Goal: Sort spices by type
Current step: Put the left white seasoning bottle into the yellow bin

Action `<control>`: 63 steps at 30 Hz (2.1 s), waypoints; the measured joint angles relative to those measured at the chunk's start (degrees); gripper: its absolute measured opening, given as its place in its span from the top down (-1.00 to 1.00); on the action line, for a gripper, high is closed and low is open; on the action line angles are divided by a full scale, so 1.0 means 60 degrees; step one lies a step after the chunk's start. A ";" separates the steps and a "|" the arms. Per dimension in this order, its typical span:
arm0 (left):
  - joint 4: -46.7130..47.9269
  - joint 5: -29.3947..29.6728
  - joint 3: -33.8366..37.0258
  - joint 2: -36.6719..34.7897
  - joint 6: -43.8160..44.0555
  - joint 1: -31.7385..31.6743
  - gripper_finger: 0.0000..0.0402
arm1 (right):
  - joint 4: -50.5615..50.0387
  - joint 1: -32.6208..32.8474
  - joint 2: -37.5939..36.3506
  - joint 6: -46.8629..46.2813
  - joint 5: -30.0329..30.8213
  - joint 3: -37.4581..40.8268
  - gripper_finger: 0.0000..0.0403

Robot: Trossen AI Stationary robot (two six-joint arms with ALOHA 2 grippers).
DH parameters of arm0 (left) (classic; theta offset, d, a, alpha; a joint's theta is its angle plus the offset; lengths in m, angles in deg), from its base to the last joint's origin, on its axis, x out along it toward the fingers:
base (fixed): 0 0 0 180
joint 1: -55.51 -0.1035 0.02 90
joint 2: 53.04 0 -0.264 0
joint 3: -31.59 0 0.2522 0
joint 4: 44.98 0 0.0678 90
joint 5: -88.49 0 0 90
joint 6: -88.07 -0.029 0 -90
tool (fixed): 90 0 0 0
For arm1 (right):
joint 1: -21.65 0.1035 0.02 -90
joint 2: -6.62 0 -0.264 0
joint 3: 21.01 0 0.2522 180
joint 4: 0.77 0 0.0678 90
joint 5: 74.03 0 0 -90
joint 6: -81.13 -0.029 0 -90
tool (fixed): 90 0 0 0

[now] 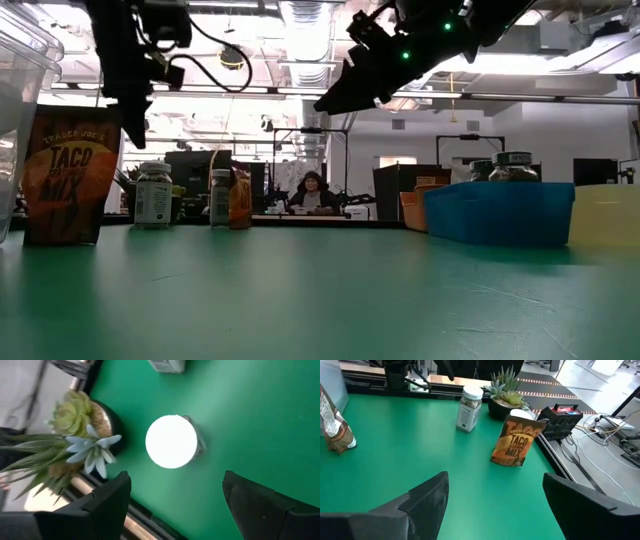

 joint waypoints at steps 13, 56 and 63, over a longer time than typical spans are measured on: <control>-0.1177 -0.1468 -0.0226 0.1426 -0.0686 -0.2397 -0.50 | -0.0117 0.0000 0.0000 0.0000 -0.0033 0.0000 -0.67; -0.0587 -0.2774 -0.0388 0.2628 -0.0008 -0.1460 -0.50 | -0.0287 0.0178 0.0000 0.0062 -0.0186 0.0000 -0.67; -0.0633 -0.2520 -0.0389 0.2628 -0.0030 -0.1077 -0.38 | -0.0329 0.0252 0.0000 -0.0048 -0.0443 0.0000 -0.67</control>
